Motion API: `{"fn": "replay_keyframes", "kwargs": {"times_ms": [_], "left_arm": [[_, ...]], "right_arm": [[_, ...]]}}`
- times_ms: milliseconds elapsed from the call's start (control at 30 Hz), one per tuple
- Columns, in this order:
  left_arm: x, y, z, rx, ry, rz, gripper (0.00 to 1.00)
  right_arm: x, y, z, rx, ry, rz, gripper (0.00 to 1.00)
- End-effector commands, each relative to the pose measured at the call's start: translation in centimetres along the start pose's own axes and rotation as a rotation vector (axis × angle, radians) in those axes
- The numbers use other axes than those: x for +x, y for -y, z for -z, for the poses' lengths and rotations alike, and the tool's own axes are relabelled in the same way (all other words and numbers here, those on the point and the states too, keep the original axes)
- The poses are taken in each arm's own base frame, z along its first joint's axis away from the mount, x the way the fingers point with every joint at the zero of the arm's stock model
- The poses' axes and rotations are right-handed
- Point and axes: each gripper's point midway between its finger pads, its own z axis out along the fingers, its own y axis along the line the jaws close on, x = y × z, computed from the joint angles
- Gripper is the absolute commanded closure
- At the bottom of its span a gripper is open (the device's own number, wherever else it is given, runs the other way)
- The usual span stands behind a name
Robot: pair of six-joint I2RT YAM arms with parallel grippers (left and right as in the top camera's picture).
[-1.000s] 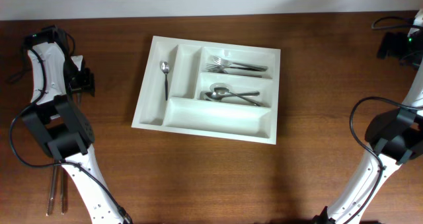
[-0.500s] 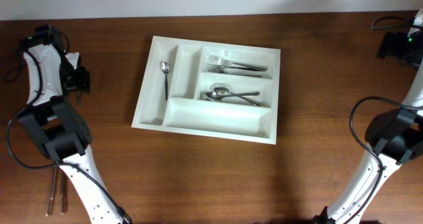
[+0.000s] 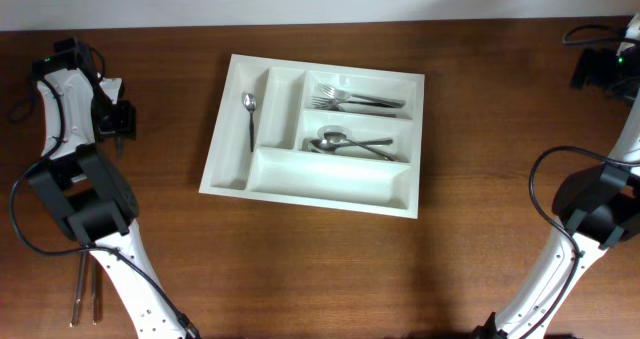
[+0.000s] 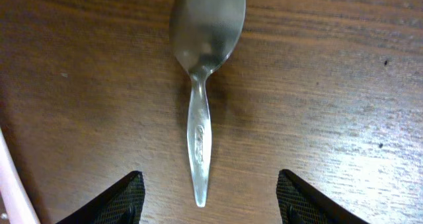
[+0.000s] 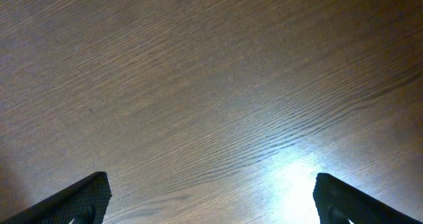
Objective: Pack container
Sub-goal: 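Lower the left gripper and close it on the second spoon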
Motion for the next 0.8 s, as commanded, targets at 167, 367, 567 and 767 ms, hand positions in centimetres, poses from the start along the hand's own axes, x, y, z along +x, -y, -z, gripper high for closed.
{"fn": "replay_keyframes", "kwargs": {"times_ms": [167,367,567,767], "left_arm": [[-0.1,0.6,-2.2,0.052,-0.008,-0.020,0.34],[0.4,0.9,-3.7,0.061,-0.041,-0.022,0.34],[-0.1,0.8,-3.7,0.056,-0.020,-0.021,0.43],[-0.7,0.6,-3.7,0.049,0.002,-0.019,0.57]], "right_arm": [[0.0,-0.2,-0.4,0.003,-0.006,-0.004,0.01],[0.0,-0.2,-0.4,0.003,-0.006,-0.004,0.01],[0.0,-0.2,-0.4,0.003,-0.006,-0.004,0.01],[0.0,-0.2,-0.4,0.003,-0.006,-0.004,0.01]]}}
